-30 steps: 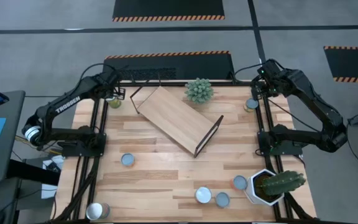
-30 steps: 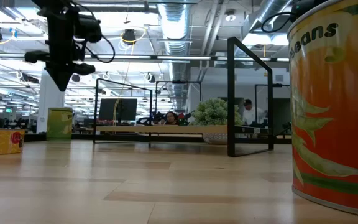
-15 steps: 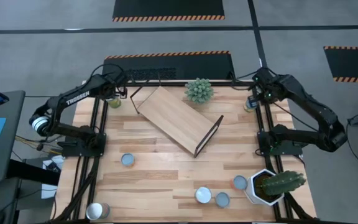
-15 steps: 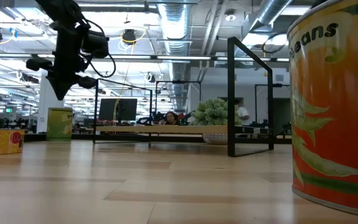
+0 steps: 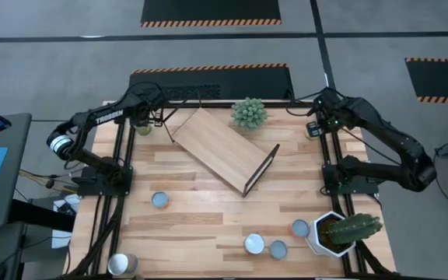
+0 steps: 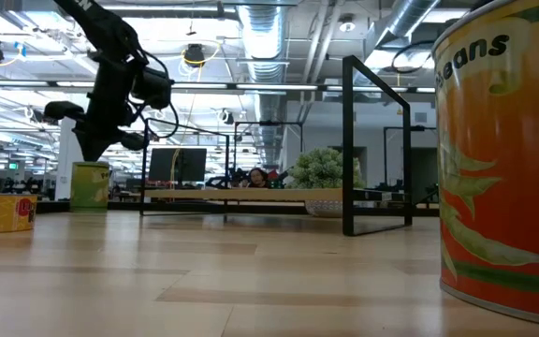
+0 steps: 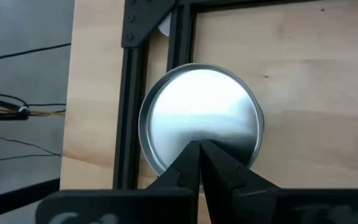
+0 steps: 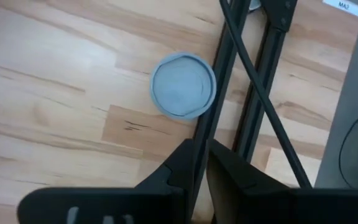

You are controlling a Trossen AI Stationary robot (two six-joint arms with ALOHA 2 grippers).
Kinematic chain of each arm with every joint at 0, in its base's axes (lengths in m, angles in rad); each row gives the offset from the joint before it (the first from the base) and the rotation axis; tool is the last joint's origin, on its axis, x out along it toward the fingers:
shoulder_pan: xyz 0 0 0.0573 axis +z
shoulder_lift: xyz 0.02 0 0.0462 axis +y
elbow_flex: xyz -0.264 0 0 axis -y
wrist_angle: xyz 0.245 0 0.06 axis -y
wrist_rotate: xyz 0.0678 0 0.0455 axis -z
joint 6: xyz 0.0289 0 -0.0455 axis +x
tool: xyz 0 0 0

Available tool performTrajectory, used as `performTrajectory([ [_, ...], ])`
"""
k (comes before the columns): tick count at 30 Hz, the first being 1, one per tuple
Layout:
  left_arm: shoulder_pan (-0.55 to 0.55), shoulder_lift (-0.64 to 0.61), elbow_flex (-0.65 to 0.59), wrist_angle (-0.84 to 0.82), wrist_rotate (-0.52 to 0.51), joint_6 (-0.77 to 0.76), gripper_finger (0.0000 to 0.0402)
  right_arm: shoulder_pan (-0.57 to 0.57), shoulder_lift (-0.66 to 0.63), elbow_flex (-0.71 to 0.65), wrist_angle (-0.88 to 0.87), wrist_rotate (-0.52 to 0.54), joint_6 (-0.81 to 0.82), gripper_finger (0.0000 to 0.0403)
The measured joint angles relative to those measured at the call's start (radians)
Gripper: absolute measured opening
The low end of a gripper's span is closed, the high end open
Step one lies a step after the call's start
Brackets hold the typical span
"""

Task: Pick and place cans onto a shelf
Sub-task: Move the canned pears to the center of the table

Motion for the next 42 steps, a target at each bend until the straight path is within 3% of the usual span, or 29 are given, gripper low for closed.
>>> performTrajectory([
  [17, -0.027, -0.045, -0.005, -0.212, 0.105, 0.067, 0.0000, 0.056, -0.059, 0.000, 0.003, 0.001, 0.000, 0.0067],
  [31, -0.112, -0.045, -0.005, -0.367, 0.260, -0.091, 0.0000, 0.097, -0.093, 0.000, -0.009, 0.002, 0.000, 0.0067],
  [35, -0.151, -0.064, 0.007, -0.366, 0.197, -0.156, 0.0000, 0.117, -0.098, 0.000, -0.008, 0.003, 0.000, 0.0067],
  [42, -0.177, -0.169, 0.151, -0.462, 0.111, -0.181, 0.0000, 0.135, -0.099, 0.000, -0.008, 0.004, 0.000, 0.0067],
])
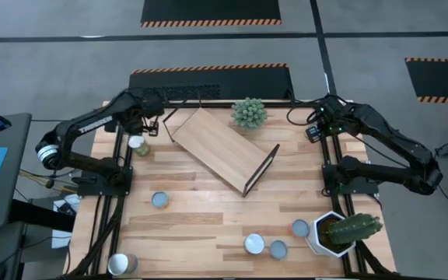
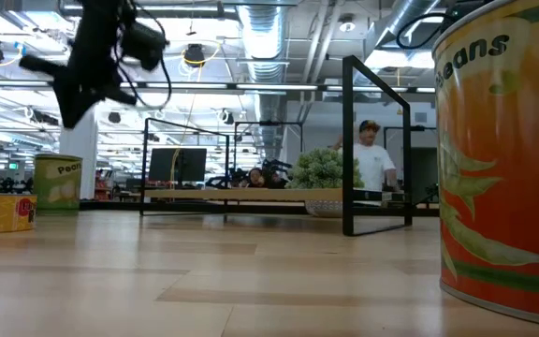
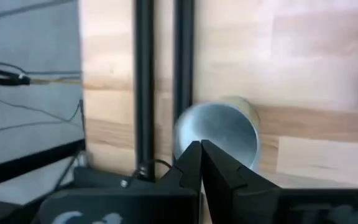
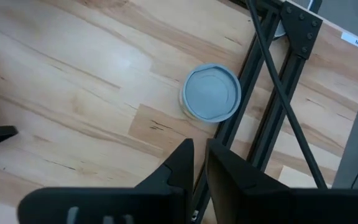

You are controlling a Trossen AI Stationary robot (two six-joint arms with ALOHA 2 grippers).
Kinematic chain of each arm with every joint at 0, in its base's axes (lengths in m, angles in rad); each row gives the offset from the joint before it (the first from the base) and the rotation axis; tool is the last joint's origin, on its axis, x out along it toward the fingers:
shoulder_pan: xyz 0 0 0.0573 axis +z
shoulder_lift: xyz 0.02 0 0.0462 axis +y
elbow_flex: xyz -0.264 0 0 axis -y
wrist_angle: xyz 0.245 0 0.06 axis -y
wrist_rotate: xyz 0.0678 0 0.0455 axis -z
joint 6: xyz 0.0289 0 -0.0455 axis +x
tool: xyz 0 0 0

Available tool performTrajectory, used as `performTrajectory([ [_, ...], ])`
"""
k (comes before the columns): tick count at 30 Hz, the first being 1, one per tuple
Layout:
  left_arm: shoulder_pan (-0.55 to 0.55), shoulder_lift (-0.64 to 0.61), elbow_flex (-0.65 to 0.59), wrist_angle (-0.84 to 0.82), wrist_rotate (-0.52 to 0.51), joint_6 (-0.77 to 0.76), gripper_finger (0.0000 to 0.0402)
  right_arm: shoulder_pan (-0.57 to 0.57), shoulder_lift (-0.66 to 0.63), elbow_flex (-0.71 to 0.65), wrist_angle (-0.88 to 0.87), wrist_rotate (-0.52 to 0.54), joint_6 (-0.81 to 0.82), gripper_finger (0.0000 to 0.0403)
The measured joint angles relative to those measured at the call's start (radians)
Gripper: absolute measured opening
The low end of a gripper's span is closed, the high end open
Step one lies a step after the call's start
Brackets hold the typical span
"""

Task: Pick and place cans onto a shelf
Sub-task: Move the canned pears to the center of the table

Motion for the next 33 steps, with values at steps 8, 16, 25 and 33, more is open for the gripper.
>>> performTrajectory([
  [8, 0.024, -0.118, -0.024, -0.056, -0.227, 0.124, 0.0000, 0.000, 0.000, 0.000, 0.000, 0.000, 0.000, 0.0067],
  [16, 0.047, -0.127, -0.223, -0.015, -0.335, 0.239, 0.0000, 0.000, 0.000, 0.000, 0.000, 0.000, 0.000, 0.0067],
  [25, 0.048, -0.211, -0.333, 0.161, -0.310, 0.380, 0.0000, 0.000, 0.000, 0.000, 0.000, 0.000, -0.003, 0.0067],
  [33, -0.006, -0.446, -0.346, 0.221, -0.204, 0.493, 0.0000, -0.001, 0.000, 0.000, 0.000, 0.000, -0.029, 0.0067],
])
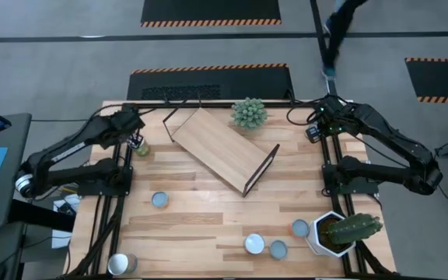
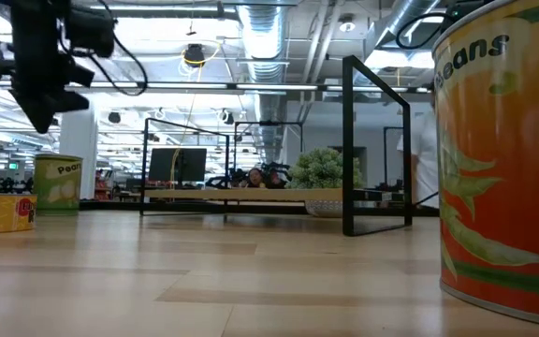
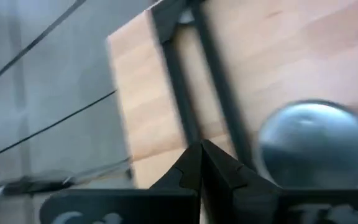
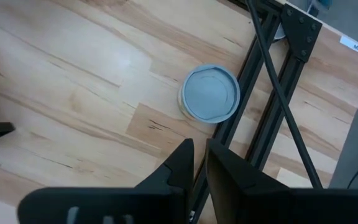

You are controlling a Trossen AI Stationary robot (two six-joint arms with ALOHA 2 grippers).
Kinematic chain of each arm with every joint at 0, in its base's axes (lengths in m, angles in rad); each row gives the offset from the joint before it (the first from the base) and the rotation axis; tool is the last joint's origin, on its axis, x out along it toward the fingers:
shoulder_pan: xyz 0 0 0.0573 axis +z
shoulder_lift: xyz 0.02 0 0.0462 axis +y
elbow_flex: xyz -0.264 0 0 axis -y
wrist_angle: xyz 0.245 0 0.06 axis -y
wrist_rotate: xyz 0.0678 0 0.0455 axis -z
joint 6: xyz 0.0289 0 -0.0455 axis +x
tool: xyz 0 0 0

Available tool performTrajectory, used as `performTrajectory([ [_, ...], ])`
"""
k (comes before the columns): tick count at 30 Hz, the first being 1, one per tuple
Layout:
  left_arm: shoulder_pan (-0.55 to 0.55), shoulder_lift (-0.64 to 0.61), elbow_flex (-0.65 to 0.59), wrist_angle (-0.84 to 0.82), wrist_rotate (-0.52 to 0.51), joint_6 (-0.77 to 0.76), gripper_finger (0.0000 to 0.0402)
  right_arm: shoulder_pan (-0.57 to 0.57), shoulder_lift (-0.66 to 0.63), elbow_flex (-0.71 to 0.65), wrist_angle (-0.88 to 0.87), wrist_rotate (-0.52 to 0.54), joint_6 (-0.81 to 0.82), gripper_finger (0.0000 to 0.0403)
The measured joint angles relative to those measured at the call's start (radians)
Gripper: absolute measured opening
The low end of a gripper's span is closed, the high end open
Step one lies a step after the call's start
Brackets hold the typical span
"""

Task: Pick and place cans onto a shelf
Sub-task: Move the canned pears to the center of the table

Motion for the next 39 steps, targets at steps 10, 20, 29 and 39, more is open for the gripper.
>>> performTrajectory([
  [10, -0.217, -0.072, -0.015, 0.049, 0.141, 0.102, 0.0000, 0.000, 0.000, 0.000, 0.023, 0.000, -0.024, 0.0067],
  [20, -0.348, -0.054, -0.026, -0.010, 0.029, -0.005, 0.0000, 0.000, 0.000, 0.000, 0.023, -0.001, -0.016, 0.0067],
  [29, -0.359, 0.085, -0.032, -0.042, -0.033, -0.071, 0.0000, 0.000, 0.000, 0.000, 0.023, -0.003, -0.013, 0.0067],
  [39, -0.461, 0.187, -0.025, -0.109, -0.112, -0.181, 0.0000, 0.000, 0.000, 0.000, 0.031, -0.002, -0.013, 0.0067],
])
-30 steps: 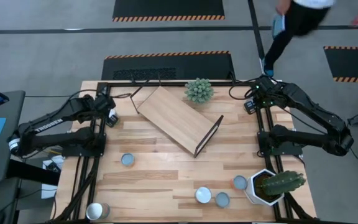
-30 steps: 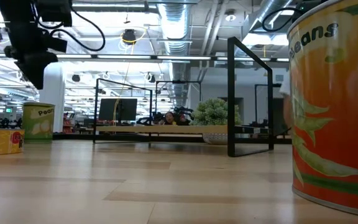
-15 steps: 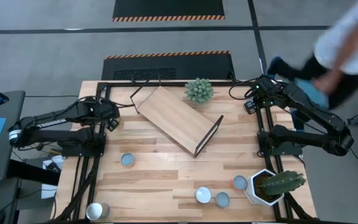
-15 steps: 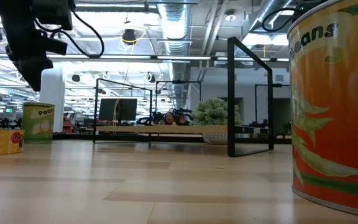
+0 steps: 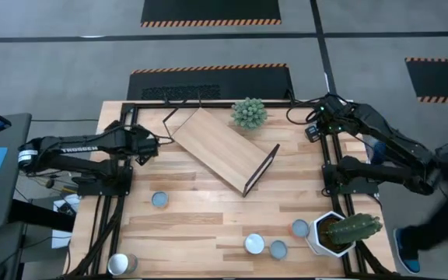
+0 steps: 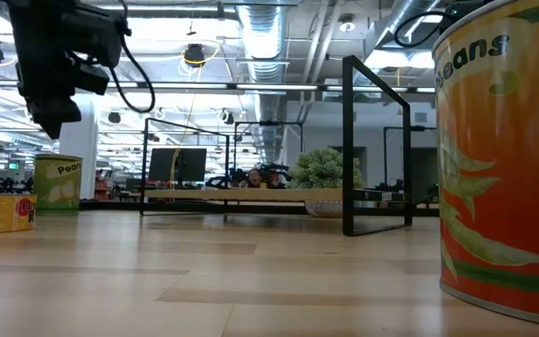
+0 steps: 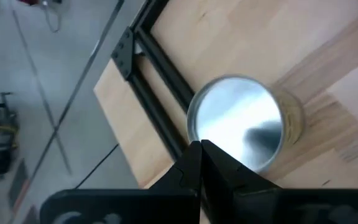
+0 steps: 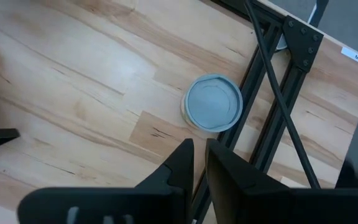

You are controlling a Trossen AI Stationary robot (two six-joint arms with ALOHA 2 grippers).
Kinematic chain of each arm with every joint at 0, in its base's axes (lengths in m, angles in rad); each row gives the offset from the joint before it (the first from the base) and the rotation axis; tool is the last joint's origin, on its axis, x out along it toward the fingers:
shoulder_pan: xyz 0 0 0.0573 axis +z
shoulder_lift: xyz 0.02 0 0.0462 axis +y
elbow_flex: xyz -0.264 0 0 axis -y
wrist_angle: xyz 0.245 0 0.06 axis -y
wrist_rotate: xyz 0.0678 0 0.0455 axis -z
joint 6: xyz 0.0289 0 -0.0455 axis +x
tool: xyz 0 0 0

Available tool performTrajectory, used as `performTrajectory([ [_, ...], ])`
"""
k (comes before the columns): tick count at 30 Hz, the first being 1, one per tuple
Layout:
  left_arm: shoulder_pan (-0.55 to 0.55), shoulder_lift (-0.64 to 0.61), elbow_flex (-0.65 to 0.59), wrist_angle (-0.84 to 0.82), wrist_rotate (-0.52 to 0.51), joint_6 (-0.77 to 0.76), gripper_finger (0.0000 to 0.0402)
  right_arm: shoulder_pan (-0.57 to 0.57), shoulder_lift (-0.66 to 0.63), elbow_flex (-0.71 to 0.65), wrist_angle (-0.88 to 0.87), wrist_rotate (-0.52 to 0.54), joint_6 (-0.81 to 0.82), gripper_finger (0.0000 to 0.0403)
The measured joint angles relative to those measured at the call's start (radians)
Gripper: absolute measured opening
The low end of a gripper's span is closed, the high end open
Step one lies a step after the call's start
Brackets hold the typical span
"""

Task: Pick and place cans onto a shelf
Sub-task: Move the canned pears to the center of the table

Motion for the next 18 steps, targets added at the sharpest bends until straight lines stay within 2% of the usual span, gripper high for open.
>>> performTrajectory([
  [5, -0.035, 0.087, 0.000, 0.000, -0.002, -0.008, 0.0000, 0.000, 0.000, 0.000, 0.000, 0.000, 0.000, 0.0067],
  [11, -0.050, 0.183, 0.016, -0.066, -0.061, -0.107, 0.0000, 0.000, 0.000, 0.000, 0.000, 0.001, 0.000, 0.0067],
  [18, -0.051, 0.275, 0.016, -0.029, -0.038, -0.147, 0.0000, 0.000, 0.000, 0.000, 0.000, 0.001, 0.000, 0.0067],
])
